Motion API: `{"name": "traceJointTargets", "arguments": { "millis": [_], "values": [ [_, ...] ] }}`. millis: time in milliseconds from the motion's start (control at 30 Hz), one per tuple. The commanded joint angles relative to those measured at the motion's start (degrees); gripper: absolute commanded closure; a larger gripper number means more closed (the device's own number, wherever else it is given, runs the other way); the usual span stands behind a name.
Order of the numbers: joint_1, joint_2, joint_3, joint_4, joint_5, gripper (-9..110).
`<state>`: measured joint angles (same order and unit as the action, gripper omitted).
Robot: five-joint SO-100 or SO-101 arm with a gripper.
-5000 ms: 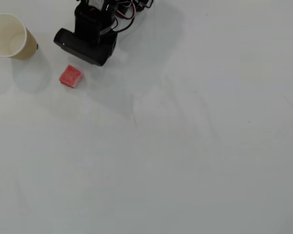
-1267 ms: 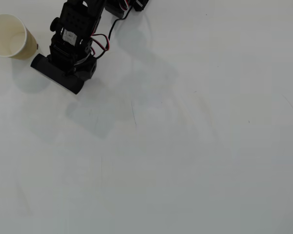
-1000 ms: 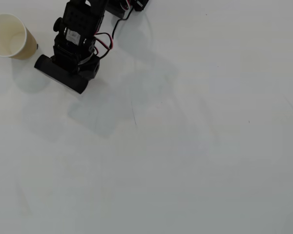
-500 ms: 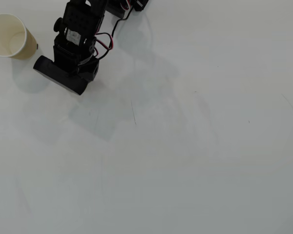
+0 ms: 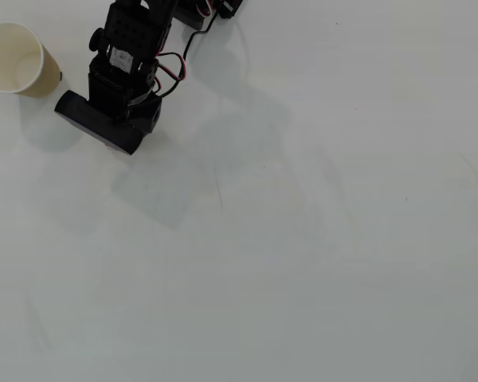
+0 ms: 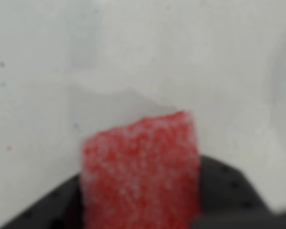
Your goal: Pick up the cube and drop it in the cup.
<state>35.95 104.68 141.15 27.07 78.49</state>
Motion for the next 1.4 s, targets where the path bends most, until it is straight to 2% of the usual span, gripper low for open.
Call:
{"name": "traceJointTargets", "arguments": {
  "millis": [0,600,933,1367],
  "values": [
    [-0.09,8.09,-2.11,-1.85,0.0,95],
    [0.35,31.29,-2.11,-2.11,-0.53,97],
    [10.2,41.4,-2.55,0.97,-0.7,98],
    [21.8,44.47,-2.2,0.97,-0.7,98]
  ]
}}
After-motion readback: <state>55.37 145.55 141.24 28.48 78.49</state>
